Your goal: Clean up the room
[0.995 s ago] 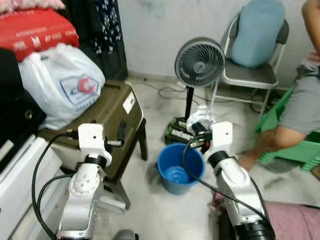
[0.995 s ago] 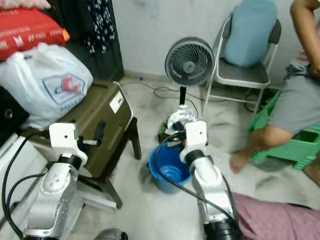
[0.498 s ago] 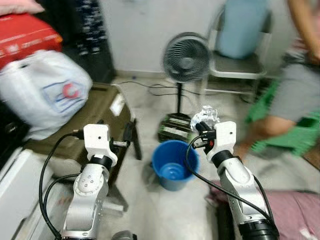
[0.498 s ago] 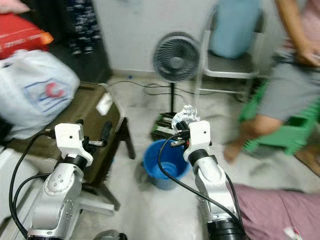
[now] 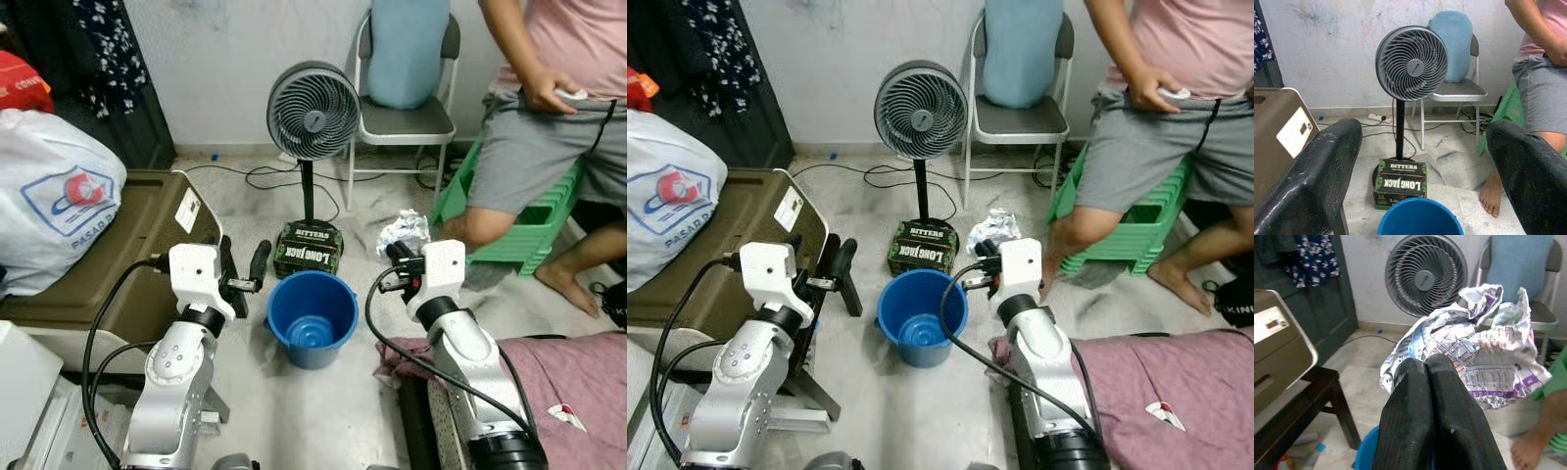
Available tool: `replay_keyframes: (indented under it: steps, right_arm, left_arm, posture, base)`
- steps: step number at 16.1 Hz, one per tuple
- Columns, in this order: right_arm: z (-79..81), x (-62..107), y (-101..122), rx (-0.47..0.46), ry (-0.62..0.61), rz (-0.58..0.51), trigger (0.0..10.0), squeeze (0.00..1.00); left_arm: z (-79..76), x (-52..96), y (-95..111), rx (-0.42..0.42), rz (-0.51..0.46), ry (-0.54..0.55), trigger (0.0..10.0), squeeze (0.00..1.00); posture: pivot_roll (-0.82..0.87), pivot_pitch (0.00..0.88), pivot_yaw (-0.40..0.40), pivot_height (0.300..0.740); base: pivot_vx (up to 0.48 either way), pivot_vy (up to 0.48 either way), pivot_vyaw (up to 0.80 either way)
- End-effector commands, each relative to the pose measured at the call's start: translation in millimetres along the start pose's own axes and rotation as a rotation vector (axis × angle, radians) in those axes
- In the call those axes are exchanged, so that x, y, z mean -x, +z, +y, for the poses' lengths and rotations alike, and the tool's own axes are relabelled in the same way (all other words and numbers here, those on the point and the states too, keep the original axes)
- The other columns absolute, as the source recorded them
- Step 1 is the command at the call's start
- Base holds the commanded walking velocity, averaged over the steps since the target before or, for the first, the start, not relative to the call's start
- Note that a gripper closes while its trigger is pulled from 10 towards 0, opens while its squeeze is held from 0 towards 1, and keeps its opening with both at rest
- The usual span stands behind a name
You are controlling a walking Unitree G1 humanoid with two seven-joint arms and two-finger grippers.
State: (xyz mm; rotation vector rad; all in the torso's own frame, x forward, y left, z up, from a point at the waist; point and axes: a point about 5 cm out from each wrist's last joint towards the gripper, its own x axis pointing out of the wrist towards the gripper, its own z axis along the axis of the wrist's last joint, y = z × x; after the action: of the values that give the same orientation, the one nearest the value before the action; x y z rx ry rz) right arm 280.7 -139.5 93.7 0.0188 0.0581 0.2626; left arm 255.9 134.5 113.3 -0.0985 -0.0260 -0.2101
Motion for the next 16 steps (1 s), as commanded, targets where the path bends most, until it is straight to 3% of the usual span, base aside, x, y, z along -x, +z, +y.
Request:
replay_keyframes:
  steps: [1,12,16]
  right_arm:
    - [-0.2,-1.5,2.1,-0.003,-0.003,-0.004,10.0,0.0]
    - [-0.9,-2.3,3.2,0.007,-0.002,-0.006,10.0,0.0]
    - [-1.1,-2.2,4.0,0.009,-0.009,-0.013,10.0,0.0]
  left_arm:
    - [-0.3,1.8,4.6,-0.008,-0.013,-0.014,10.0,0.0]
    - [-0.7,1.8,5.2,-0.004,-0.016,-0.022,10.0,0.0]
    - [-0.3,1.9,5.0,-0.005,-0.014,-0.019,10.0,0.0]
  posture:
    - [-0.02,0.0,0.019,0.74]
    - [-0.03,0.0,0.018,0.74]
    - [-0.03,0.0,0.017,0.74]
  base:
    - [0.274,0.0,0.0]
    - [0.309,0.0,0.0]
    - [0.321,0.0,0.57]
